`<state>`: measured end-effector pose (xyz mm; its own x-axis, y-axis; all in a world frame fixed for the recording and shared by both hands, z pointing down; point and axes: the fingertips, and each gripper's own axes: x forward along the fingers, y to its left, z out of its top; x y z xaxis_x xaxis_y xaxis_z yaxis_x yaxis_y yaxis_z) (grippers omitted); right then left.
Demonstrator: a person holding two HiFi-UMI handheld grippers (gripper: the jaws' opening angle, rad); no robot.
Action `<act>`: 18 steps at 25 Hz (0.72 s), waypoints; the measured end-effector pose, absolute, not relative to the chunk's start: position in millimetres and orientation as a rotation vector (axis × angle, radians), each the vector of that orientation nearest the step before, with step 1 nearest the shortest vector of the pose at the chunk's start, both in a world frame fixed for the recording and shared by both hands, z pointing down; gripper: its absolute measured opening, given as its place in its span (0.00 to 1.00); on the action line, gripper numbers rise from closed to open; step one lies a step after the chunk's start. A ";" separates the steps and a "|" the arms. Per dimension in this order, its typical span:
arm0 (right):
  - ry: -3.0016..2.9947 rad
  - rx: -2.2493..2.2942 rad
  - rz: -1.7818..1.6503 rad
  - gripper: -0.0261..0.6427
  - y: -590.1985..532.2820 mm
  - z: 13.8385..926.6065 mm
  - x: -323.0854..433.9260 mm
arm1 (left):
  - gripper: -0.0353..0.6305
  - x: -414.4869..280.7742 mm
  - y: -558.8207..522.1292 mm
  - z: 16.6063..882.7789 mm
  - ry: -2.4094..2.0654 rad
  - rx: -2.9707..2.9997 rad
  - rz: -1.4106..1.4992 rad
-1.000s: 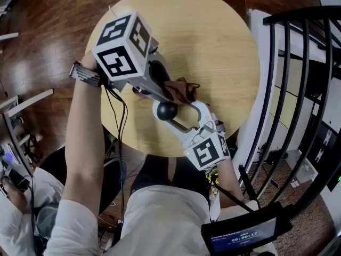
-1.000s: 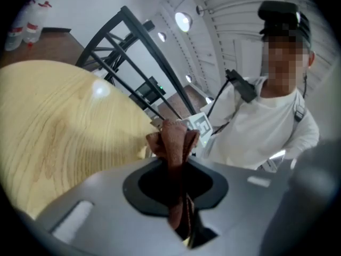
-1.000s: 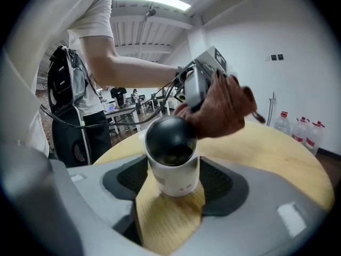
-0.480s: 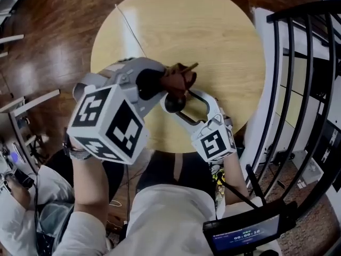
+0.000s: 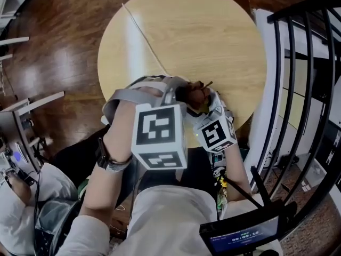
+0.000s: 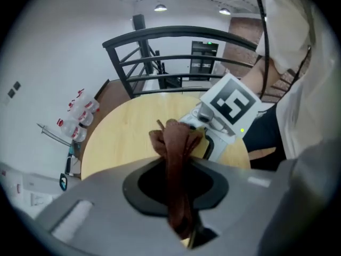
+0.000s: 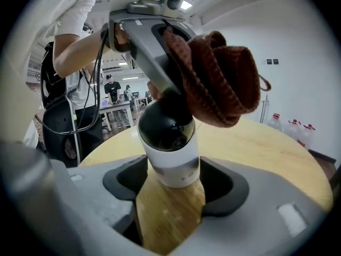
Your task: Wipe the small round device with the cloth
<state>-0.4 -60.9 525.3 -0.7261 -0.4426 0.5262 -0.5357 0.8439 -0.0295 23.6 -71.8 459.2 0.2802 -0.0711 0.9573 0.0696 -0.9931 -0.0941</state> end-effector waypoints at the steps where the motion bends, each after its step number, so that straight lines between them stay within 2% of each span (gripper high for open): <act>1: -2.504 0.725 0.243 0.50 -60.9 526.1 0.2 | 0.15 24.2 -70.1 458.9 0.026 -2.413 -1.811; 8: -2.472 0.787 0.245 0.50 -66.3 533.9 3.5 | 0.15 27.6 -67.1 447.7 0.249 -2.341 -1.670; 18: -2.462 0.835 0.240 0.47 -69.4 533.8 -0.7 | 0.15 7.0 -38.1 453.8 0.083 -2.149 -1.773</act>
<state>-0.7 -69.4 533.8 -0.6718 -0.5149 0.5325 -0.6081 0.7939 0.0005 7.0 -38.1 453.8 0.2140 -0.2656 0.9400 0.1761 -0.9361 -0.3046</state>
